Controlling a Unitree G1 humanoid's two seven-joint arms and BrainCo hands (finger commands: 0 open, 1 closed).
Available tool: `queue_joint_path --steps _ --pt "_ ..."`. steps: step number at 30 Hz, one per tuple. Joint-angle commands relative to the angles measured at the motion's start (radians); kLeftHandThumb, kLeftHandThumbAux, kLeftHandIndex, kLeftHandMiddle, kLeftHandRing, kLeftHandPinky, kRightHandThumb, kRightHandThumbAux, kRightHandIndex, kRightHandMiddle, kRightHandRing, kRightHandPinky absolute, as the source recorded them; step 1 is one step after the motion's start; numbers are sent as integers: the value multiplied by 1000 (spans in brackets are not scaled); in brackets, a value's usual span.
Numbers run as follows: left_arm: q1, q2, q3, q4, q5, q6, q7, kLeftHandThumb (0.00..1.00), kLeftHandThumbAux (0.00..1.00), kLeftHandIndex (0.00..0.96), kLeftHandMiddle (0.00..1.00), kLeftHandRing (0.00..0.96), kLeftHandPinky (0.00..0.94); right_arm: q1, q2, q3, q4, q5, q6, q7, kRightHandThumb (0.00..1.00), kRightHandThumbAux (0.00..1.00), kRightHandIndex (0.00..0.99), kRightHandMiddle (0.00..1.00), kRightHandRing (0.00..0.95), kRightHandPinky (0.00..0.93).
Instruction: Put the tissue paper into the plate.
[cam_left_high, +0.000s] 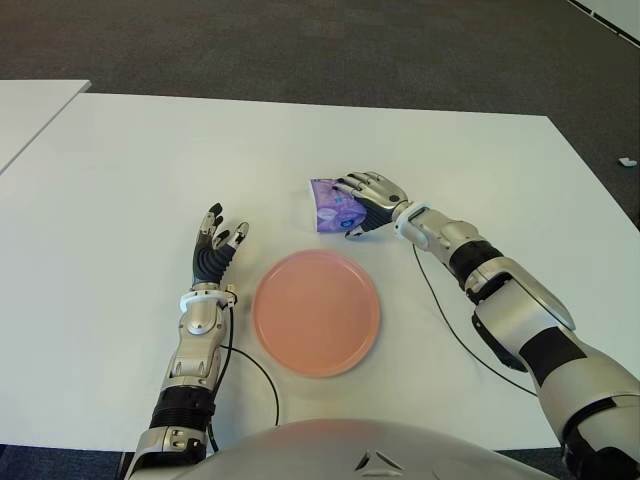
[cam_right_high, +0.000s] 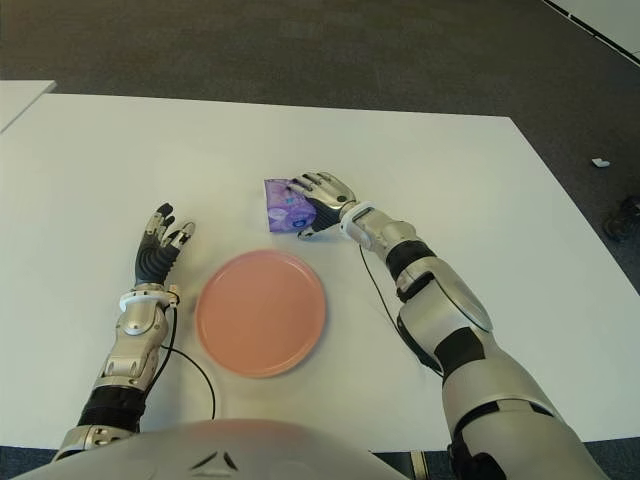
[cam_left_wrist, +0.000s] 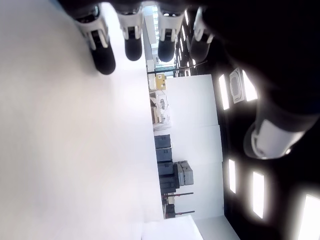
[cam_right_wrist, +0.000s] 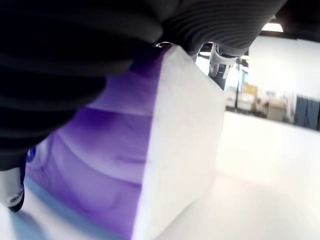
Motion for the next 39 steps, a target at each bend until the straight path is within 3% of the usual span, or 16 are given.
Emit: queue_joint_path --steps 1,17,39 --pt "40 -14 -10 19 8 55 0 0 548 0 0 0 0 85 25 133 70 -123 22 -35 418 548 0 9 0 0" --pt "55 -18 -8 9 4 57 0 2 549 0 0 0 0 95 29 187 103 -100 23 -96 405 579 0 25 0 0" --pt "68 -23 -8 13 6 33 5 2 562 0 0 0 0 109 33 160 107 -47 12 -73 387 598 0 42 18 20"
